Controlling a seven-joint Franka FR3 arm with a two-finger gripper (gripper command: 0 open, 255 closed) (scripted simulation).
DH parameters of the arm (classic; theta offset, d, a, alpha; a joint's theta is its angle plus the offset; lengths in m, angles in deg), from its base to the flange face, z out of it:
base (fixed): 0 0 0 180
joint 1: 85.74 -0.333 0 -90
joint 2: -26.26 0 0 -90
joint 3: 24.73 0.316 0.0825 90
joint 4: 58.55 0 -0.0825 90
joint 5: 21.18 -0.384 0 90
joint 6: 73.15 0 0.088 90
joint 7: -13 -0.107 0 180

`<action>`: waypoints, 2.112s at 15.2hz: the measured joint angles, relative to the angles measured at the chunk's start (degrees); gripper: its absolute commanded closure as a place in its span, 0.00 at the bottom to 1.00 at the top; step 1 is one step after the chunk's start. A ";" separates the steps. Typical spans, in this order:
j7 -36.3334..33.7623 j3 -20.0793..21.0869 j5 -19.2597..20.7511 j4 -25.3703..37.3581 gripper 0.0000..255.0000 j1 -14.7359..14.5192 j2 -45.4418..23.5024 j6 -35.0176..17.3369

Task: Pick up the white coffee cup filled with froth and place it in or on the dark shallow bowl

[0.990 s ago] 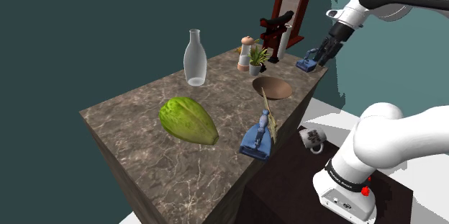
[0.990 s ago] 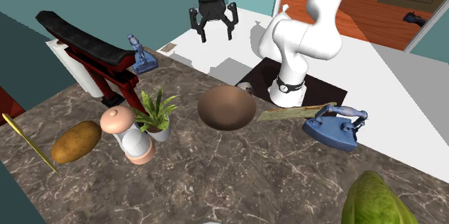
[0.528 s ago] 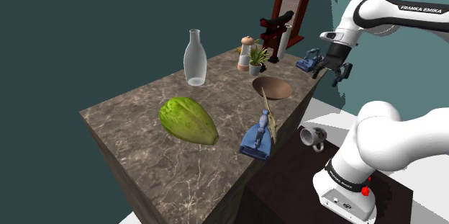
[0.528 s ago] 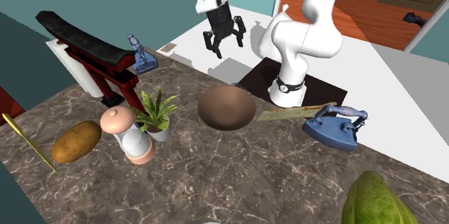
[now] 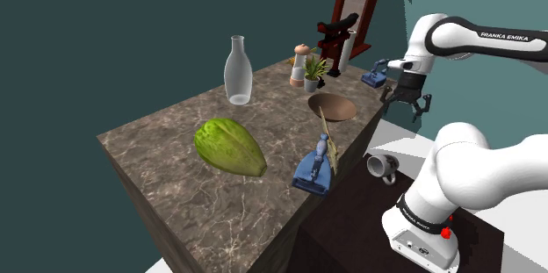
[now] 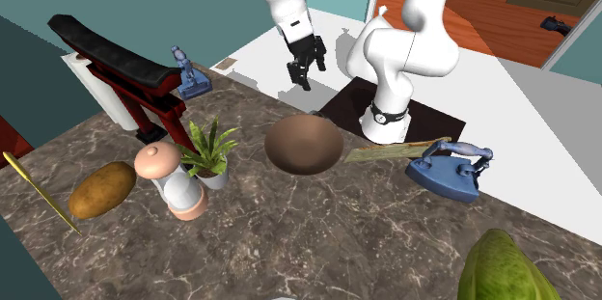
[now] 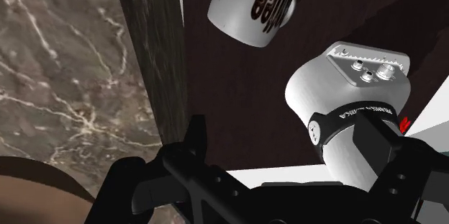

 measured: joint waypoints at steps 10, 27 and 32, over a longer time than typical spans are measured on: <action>-0.18 -1.44 1.71 -3.57 0.00 0.93 0.62 -2.64; -4.46 -13.63 0.24 0.43 0.00 -4.38 -10.06 -7.43; -8.45 -34.70 -2.98 6.50 0.00 -17.21 -20.51 -12.40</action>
